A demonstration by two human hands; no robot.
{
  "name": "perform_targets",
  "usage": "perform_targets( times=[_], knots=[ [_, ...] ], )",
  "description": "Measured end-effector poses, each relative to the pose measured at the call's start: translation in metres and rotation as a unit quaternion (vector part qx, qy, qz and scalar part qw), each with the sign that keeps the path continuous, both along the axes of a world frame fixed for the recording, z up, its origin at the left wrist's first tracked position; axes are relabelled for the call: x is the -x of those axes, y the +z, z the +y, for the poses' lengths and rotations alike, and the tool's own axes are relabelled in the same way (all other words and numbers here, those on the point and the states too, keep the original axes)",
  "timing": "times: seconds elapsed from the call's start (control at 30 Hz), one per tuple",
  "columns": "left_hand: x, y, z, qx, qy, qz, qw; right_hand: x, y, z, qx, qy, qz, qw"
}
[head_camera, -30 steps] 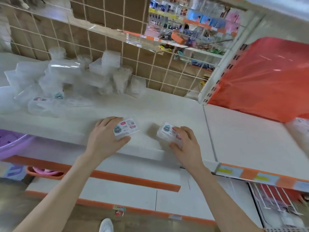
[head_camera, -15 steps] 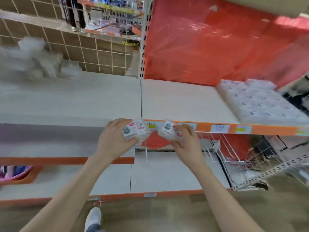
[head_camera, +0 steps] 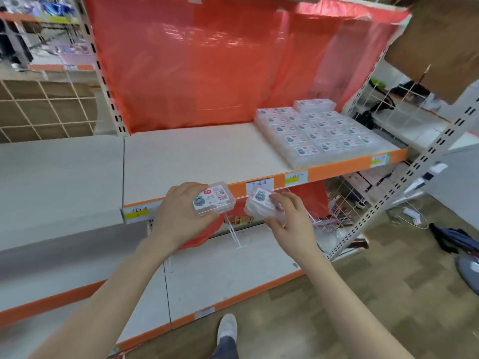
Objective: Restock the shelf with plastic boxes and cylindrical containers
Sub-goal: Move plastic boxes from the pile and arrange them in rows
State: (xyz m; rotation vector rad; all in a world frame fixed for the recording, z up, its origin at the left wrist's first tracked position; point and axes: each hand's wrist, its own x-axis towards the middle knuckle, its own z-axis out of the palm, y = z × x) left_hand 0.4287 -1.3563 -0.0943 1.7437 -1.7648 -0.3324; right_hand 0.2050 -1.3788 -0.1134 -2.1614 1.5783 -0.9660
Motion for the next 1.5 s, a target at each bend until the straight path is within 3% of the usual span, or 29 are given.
perform_targets(
  times=[0.53,1.1,1.33,1.5],
  knots=[
    [0.103,0.016,-0.194,0.024,-0.022,0.002,0.999,0.101,0.035,-0.189,0.009,0.001,0.027,1.000],
    [0.156,0.013,-0.320,0.011,0.092,0.015,0.996,0.145,0.042,-0.383,-0.040,0.119,0.094,0.988],
    [0.165,0.011,-0.355,-0.005,0.120,0.003,0.993,0.144,0.026,-0.420,-0.062,0.172,0.123,0.975],
    [0.168,0.008,-0.374,-0.013,0.128,-0.006,0.992,0.145,0.012,-0.425,-0.029,0.164,0.149,0.975]
  ],
)
